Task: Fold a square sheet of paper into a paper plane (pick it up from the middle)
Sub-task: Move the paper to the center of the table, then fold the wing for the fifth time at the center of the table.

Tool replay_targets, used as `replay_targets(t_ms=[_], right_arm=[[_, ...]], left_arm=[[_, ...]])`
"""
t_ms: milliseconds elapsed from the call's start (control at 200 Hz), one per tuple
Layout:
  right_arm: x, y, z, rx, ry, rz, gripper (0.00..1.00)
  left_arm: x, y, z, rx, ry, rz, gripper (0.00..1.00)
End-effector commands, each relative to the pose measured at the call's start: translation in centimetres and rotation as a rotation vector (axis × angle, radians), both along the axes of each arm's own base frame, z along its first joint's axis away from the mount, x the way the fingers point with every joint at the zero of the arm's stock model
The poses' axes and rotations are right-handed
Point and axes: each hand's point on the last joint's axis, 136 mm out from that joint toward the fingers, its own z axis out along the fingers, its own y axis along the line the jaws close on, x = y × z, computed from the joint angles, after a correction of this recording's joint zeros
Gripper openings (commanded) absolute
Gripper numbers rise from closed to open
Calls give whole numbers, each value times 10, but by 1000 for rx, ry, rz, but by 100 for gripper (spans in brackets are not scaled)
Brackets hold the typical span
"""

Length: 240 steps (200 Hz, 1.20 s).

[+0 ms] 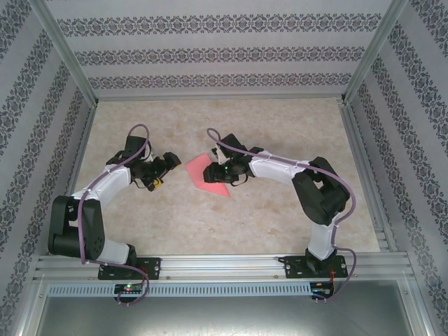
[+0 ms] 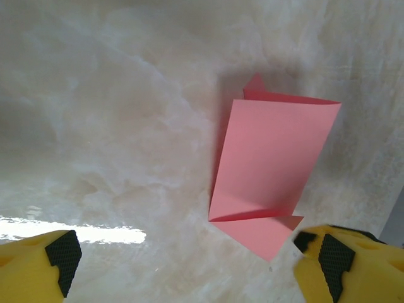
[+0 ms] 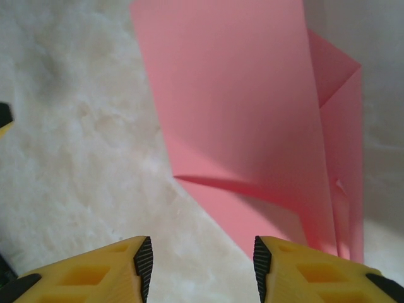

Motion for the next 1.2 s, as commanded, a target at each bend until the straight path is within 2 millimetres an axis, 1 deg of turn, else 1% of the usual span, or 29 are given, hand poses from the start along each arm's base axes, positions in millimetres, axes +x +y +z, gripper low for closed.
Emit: replay_targets(t_ms=[0,75,230,380,495,649,834,939,1109,1194], right_arm=[[17,6,-7,14,6,-49,47],[23,3,-15,12,20,-73,46],[25,-8,-31,38,87,-129,46],[22,-19,-46,93,164,-190,46],[19,-23,-53,143,210,-223,46],[20,-27,-52,243,252,-270,46],[21,-30,-51,290,277,-279,46],[21,-31,-52,296,280,-281,46],[22,-33,-51,303,282,-286,46],[22,-34,-51,302,282,-287,46]], left_arm=[[2,-15,0,-52,-6,-14,98],[2,-22,-3,-70,1,-24,96],[3,-41,-9,-114,28,-60,90],[4,-60,-16,-138,63,-92,78],[8,-75,-23,-153,84,-107,67],[13,-87,-31,-174,102,-102,53],[20,-95,-37,-169,108,-115,43],[23,-98,-42,-169,117,-122,40],[28,-99,-48,-160,115,-126,39],[31,-101,-49,-173,110,-129,36]])
